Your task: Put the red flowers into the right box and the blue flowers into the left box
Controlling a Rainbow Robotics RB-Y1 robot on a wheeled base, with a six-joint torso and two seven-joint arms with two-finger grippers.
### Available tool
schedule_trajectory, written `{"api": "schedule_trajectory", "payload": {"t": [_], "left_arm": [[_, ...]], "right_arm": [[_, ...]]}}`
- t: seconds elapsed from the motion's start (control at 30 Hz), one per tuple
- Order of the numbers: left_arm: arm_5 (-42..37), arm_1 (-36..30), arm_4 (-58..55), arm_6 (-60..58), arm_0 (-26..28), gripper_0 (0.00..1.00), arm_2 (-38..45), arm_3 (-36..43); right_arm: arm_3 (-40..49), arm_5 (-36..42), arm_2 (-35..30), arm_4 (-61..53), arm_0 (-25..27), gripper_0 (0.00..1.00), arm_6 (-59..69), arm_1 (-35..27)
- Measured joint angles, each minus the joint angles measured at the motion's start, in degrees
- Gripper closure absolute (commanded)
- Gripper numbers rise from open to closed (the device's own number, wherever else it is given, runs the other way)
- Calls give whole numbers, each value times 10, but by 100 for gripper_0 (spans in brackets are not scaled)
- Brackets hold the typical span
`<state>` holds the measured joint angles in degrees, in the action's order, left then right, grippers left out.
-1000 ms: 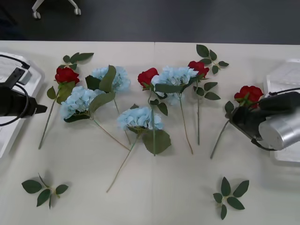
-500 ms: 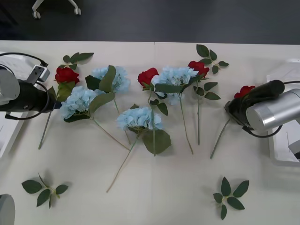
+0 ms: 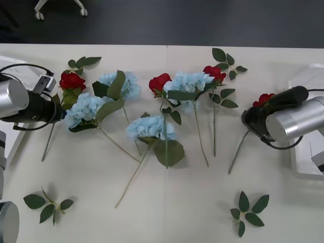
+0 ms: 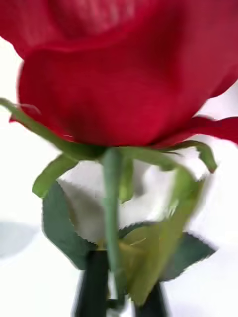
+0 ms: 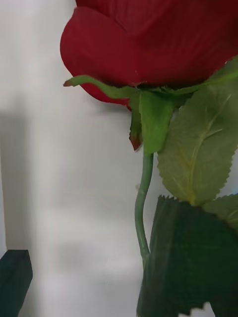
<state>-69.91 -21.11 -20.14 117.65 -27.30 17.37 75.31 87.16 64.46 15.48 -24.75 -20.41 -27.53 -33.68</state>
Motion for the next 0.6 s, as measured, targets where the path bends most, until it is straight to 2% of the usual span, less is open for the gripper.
{"api": "schedule_trajectory", "payload": {"t": [0.33, 0.37, 0.4, 0.43, 0.47, 0.5, 0.57, 0.6], "left_arm": [[23, 21, 19, 0, 0, 0, -16, -17], [23, 25, 23, 0, 0, 4, -16, -18], [23, 28, 25, 0, 0, 23, -16, -18], [23, 30, 26, 0, 0, 35, -16, -18], [23, 31, 27, 0, 0, 71, -16, -18], [23, 32, 27, 0, 0, 88, -16, -18], [23, 32, 27, 0, 0, 99, -16, -19], [23, 32, 27, 0, 0, 100, -16, -19]], "right_arm": [[3, 4, -7, -21, 0, 100, -31, -2], [10, 18, -16, -37, 0, 100, -48, -4], [18, 39, -29, -51, 0, 100, -72, -5], [29, 61, -46, -63, 0, 100, -98, -5], [40, 86, -65, -73, 0, 100, -127, -5], [53, 106, -87, -84, 0, 100, -153, -5], [79, 137, -130, -108, 0, 100, -186, -8], [92, 153, -150, -119, 0, 100, -195, -11]]}}
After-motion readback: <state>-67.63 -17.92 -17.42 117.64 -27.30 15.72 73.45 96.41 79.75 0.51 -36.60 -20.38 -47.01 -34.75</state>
